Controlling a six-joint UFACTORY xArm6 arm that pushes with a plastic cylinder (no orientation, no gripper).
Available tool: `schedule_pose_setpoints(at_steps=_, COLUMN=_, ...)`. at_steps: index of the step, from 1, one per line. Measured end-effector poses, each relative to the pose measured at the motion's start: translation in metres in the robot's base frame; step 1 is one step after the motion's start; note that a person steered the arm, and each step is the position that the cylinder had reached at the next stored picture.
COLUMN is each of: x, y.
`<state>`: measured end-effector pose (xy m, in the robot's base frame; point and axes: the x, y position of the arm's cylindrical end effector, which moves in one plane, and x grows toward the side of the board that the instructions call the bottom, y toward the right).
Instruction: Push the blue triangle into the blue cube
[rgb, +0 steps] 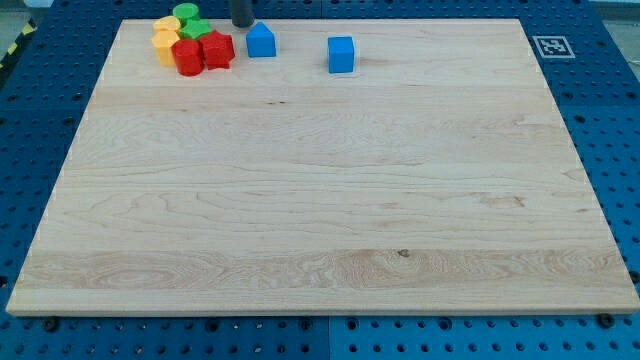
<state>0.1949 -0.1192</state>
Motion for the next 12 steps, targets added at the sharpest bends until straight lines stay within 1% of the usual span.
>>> schedule_pose_setpoints(at_steps=1, x=0.024, y=0.000)
schedule_pose_setpoints(at_steps=2, x=0.029, y=0.009)
schedule_pose_setpoints(at_steps=3, x=0.033, y=0.030)
schedule_pose_setpoints(at_steps=4, x=0.050, y=0.045)
schedule_pose_setpoints(at_steps=7, x=0.109, y=0.046)
schedule_pose_setpoints(at_steps=9, x=0.134, y=0.048)
schedule_pose_setpoints(at_steps=11, x=0.137, y=0.052)
schedule_pose_setpoints(at_steps=12, x=0.133, y=0.072)
